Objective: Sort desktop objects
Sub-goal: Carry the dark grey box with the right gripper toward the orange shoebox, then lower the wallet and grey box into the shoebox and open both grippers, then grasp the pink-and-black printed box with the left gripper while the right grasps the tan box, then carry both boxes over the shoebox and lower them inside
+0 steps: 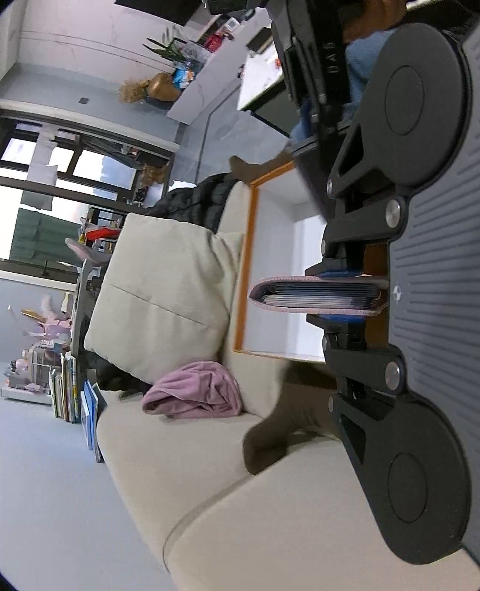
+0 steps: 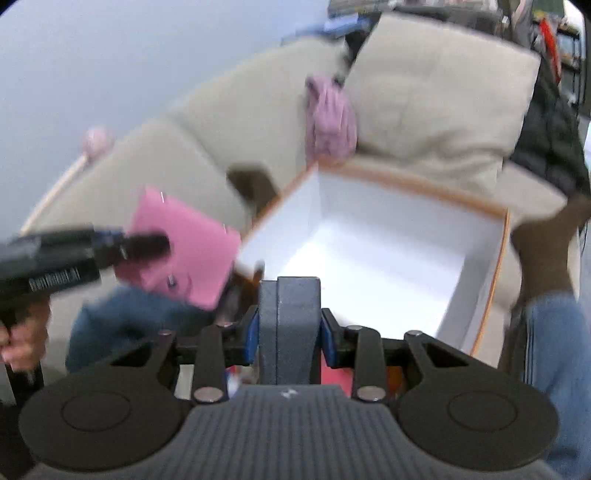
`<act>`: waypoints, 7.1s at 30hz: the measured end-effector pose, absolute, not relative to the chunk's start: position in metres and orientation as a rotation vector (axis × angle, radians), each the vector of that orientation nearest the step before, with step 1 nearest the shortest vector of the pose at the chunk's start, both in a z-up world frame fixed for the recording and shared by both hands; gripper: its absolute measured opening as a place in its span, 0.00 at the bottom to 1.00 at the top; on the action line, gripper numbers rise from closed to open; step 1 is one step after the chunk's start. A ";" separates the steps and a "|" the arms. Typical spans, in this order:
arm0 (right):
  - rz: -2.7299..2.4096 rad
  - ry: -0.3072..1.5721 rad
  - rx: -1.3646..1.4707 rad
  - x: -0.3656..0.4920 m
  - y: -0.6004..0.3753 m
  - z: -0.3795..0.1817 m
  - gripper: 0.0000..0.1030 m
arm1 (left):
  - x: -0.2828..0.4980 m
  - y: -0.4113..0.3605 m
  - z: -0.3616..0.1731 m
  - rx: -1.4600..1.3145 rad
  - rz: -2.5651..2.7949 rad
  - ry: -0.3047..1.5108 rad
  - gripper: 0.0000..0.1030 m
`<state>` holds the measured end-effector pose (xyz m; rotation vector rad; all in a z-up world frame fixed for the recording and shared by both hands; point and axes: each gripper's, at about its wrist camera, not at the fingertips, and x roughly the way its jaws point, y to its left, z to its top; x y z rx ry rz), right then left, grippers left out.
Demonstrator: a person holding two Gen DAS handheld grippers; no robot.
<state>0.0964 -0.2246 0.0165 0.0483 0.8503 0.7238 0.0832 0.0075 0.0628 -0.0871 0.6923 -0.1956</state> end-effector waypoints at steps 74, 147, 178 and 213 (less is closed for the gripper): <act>0.756 0.976 -0.143 0.277 -0.078 -0.127 0.59 | 0.221 0.056 -0.056 -0.088 -0.169 0.958 0.14; 0.627 1.084 -0.002 0.095 -0.126 -0.137 0.54 | 0.084 0.020 -0.100 0.061 0.002 1.054 0.28; 0.643 0.972 -0.040 0.091 -0.127 -0.118 0.52 | 0.078 0.039 -0.084 0.028 0.018 1.034 0.26; 0.552 0.833 0.167 0.219 -0.196 -0.057 0.51 | 0.203 0.002 0.006 -0.073 -0.246 0.940 0.25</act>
